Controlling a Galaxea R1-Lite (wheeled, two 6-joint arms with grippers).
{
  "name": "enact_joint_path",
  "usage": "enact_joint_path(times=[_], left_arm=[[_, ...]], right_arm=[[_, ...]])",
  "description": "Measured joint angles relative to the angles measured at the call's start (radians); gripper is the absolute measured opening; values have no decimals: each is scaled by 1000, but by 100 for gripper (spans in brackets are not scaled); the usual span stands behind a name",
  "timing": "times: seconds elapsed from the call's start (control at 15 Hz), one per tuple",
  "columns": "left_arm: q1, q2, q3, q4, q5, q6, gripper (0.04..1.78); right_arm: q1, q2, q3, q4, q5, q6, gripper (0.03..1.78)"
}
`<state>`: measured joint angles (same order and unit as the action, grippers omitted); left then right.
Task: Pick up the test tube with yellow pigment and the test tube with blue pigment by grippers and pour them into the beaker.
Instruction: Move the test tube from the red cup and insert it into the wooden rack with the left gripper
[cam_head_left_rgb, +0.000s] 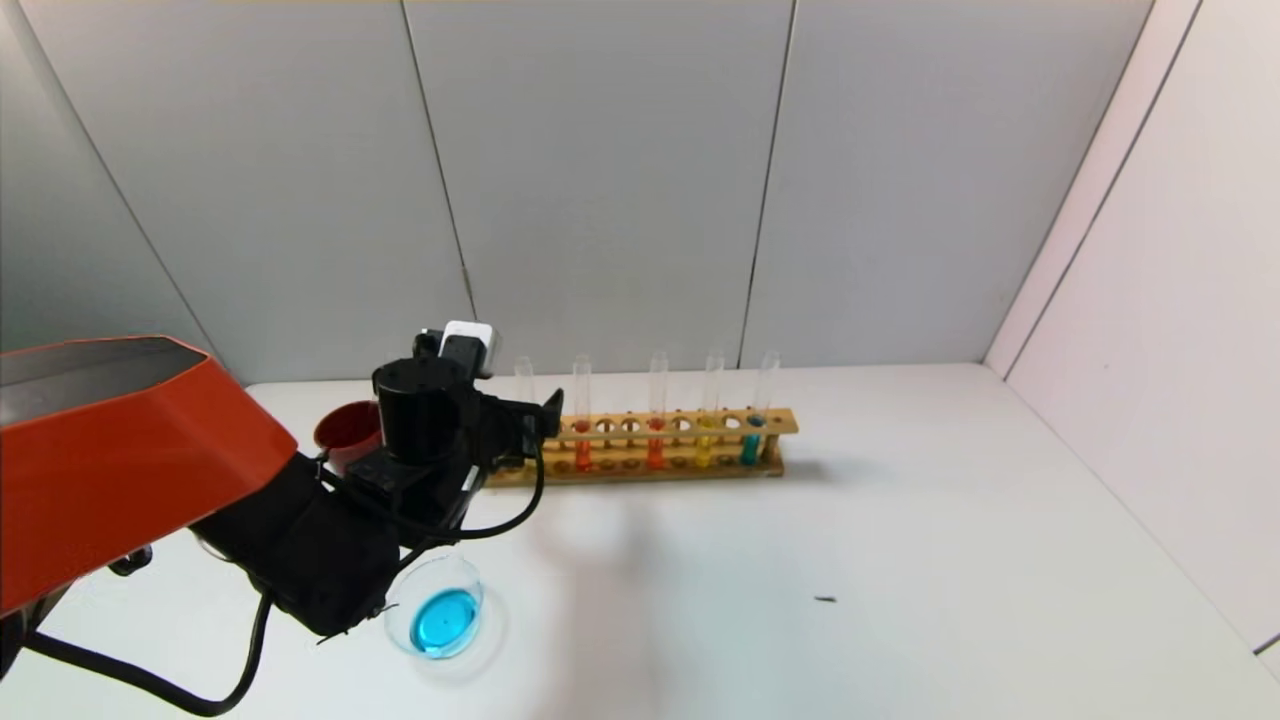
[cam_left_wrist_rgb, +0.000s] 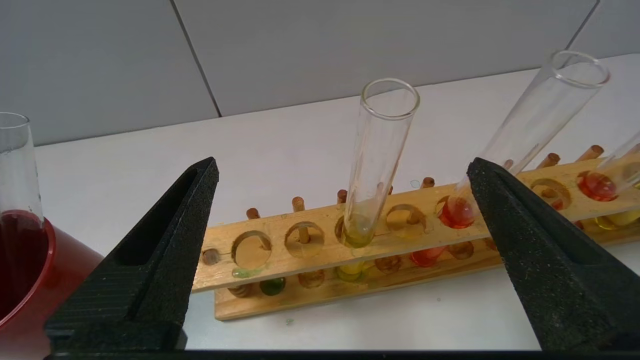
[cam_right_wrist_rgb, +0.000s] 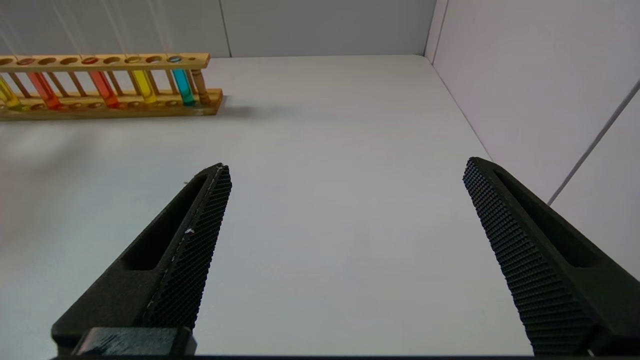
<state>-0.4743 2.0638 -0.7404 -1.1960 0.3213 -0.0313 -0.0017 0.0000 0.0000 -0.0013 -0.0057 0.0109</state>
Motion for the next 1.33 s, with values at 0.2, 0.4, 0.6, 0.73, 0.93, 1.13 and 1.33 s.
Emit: enact_joint_path(times=[0.2, 0.4, 0.6, 0.73, 0.93, 1.13, 1.33], left_arm=[[0, 46, -49, 2, 12, -1, 175], [0, 82, -84, 3, 17, -2, 175], [-1, 105, -123, 17, 19, 0, 175], [-2, 116, -151, 33, 24, 0, 175], [-1, 125, -173, 38, 30, 1, 169], [-3, 123, -165, 30, 31, 4, 141], [-16, 103, -142, 29, 31, 4, 89]], right_arm=[[0, 0, 0, 0, 0, 0, 170], [0, 0, 0, 0, 0, 0, 170], [0, 0, 0, 0, 0, 0, 170], [0, 0, 0, 0, 0, 0, 170], [0, 0, 0, 0, 0, 0, 170], [0, 0, 0, 0, 0, 0, 170], [0, 0, 0, 0, 0, 0, 170]])
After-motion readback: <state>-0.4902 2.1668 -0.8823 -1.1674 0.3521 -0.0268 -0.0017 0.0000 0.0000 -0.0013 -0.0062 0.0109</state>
